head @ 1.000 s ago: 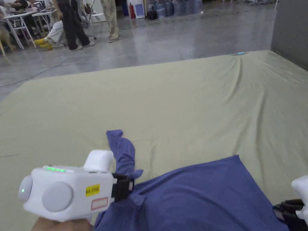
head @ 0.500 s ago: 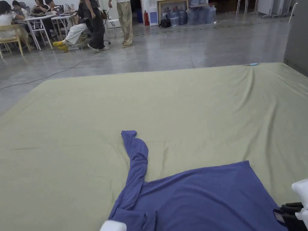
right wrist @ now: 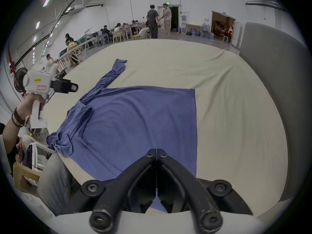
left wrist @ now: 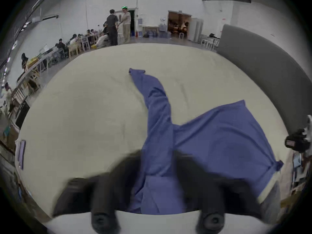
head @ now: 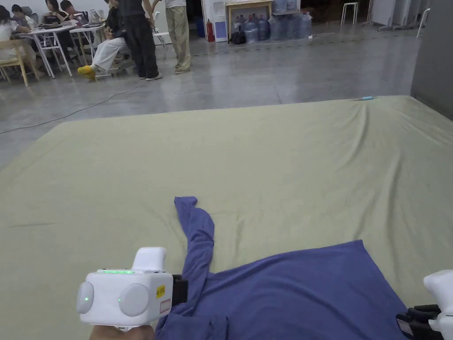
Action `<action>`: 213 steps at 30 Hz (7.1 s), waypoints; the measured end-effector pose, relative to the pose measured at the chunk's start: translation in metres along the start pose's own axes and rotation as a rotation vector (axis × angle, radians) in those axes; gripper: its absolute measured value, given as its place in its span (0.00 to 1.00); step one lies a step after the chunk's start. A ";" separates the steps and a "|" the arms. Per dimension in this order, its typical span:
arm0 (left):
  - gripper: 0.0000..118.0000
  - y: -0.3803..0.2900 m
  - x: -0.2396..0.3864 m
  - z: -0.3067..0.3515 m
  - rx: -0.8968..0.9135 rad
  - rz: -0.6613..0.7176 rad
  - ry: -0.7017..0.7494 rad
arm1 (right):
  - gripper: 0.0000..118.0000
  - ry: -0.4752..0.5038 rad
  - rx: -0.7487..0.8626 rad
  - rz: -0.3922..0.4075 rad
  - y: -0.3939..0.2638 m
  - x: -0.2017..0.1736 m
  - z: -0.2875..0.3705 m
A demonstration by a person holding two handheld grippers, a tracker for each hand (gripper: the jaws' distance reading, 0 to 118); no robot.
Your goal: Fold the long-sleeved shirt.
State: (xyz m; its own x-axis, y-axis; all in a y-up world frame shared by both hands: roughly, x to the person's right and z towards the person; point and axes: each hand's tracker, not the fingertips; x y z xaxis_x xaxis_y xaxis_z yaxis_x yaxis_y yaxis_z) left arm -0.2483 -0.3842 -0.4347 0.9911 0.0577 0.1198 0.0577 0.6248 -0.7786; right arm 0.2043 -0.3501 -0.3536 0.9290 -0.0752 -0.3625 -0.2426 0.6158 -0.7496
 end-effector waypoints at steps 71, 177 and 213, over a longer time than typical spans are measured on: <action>0.03 0.363 0.007 0.256 0.690 -0.025 -0.051 | 0.00 -0.322 0.646 -0.151 0.433 0.088 0.203; 0.04 -0.141 0.006 0.068 -0.262 0.035 -0.194 | 0.59 -0.159 -0.233 -0.098 0.163 0.130 -0.199; 0.03 0.264 -0.039 0.245 0.645 0.038 -0.114 | 0.00 -0.320 0.480 -0.111 0.379 0.099 0.143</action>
State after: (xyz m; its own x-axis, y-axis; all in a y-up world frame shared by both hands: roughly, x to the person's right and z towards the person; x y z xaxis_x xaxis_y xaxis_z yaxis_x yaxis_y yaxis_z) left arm -0.3007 -0.0304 -0.4937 0.9702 0.1490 0.1912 -0.0958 0.9603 -0.2618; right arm 0.2446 -0.0119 -0.5945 0.9979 0.0351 -0.0550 -0.0547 0.9098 -0.4114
